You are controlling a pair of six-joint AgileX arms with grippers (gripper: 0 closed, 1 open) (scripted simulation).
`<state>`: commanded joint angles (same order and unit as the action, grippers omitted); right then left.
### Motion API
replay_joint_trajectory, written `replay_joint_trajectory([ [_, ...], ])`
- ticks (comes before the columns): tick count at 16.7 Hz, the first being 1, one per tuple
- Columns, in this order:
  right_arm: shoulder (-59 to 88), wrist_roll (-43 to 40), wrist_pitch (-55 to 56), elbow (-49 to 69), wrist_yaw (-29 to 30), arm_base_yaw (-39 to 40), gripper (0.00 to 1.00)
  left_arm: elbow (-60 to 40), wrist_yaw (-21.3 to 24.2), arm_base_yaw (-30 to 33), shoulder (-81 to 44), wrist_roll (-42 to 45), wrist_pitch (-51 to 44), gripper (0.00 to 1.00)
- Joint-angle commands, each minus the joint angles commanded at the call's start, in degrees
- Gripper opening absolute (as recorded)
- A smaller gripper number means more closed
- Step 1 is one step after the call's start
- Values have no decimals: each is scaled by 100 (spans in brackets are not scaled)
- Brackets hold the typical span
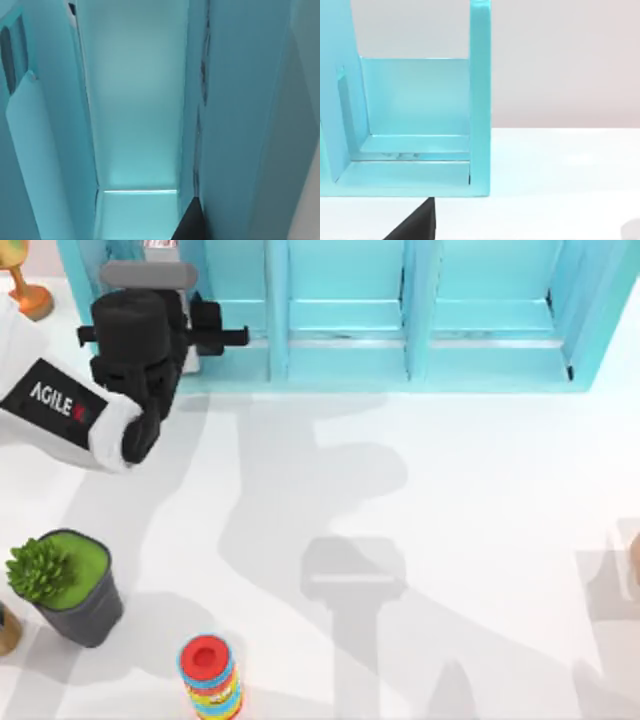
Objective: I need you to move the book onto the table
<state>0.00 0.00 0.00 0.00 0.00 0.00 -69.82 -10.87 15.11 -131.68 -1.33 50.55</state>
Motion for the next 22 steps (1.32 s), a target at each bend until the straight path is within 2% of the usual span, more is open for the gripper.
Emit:
replay_joint_trajectory([
  [2,0,0,0,0,0,0,100,0,0,0,0,0,0,2],
  [3,0,0,0,0,0,0,100,0,0,0,0,0,0,0],
  [14,0,0,0,0,0,0,100,95,-46,76,217,-5,-170,0],
  [18,0,0,0,0,0,0,100,519,-251,306,1332,-33,-928,0],
  [22,0,0,0,0,0,0,100,1163,-548,634,3320,-41,-2046,0],
])
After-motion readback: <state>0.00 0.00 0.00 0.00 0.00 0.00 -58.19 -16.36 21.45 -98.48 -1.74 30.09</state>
